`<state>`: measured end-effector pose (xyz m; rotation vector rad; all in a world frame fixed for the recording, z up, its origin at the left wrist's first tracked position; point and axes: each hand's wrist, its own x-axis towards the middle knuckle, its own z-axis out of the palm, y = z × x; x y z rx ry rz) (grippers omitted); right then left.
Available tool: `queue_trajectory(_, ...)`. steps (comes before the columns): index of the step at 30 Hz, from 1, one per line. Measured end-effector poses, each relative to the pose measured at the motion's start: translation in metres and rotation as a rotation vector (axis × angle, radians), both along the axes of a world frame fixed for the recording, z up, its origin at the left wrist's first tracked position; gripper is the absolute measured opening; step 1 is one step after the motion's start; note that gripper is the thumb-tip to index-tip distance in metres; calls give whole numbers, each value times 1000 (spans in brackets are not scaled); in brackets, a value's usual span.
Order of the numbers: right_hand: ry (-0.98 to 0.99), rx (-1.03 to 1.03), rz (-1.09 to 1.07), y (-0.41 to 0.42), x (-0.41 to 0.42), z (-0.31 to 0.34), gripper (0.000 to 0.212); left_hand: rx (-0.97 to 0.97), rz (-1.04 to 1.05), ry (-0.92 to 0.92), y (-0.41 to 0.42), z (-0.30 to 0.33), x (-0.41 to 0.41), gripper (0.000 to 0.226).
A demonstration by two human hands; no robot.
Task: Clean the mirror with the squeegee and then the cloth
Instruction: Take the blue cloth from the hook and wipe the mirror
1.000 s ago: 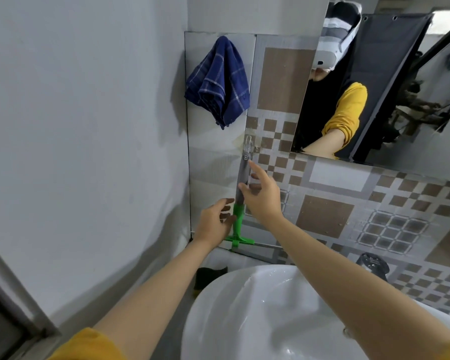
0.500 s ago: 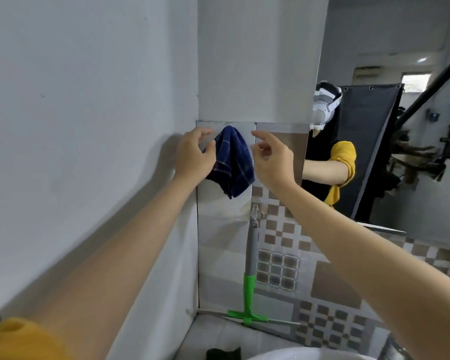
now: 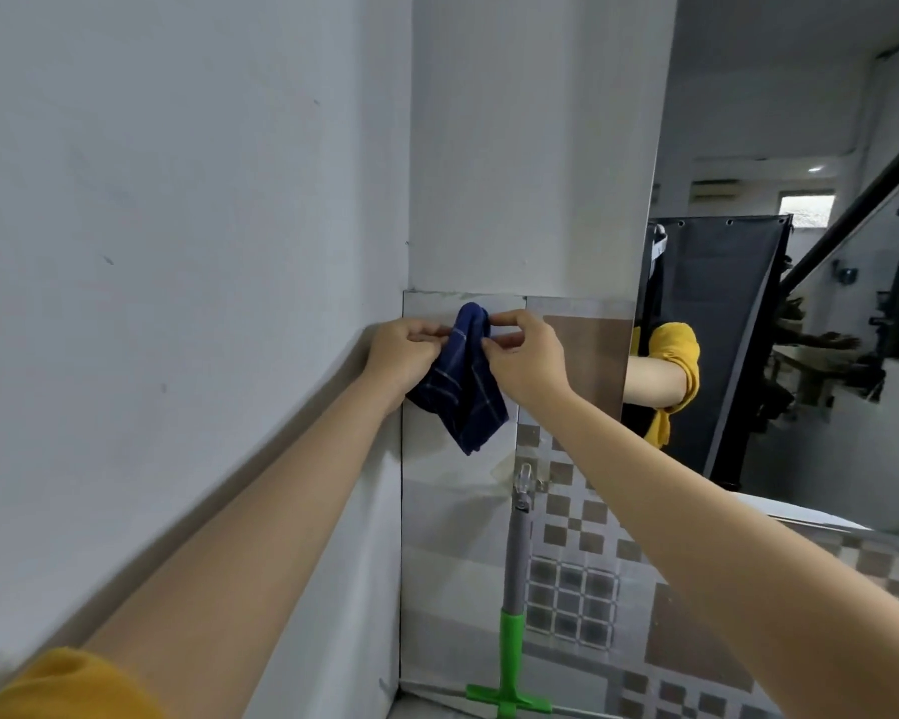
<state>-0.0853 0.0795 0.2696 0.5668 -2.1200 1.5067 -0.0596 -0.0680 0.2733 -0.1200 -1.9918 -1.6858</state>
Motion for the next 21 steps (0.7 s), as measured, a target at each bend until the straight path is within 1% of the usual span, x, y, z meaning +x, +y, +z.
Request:
queue_trajectory(5,-72,-57,42,0,2,4,14,50,-79,-98,2,11,9,19)
queue_trajectory(8,-31,2,3,3,5,13,12,49,-54,-90,2,17,13,18)
queue_trajectory(14,165,126,-58,18,21,39,15,26,45,65,5,30,18,21)
queue_trajectory(18,281,166,-120,35,34,56,17,-103,93,196,4,44,33,23)
queue_trajectory(21,313,175,-143,50,50,58,16,-185,88,274,11,46,46,25)
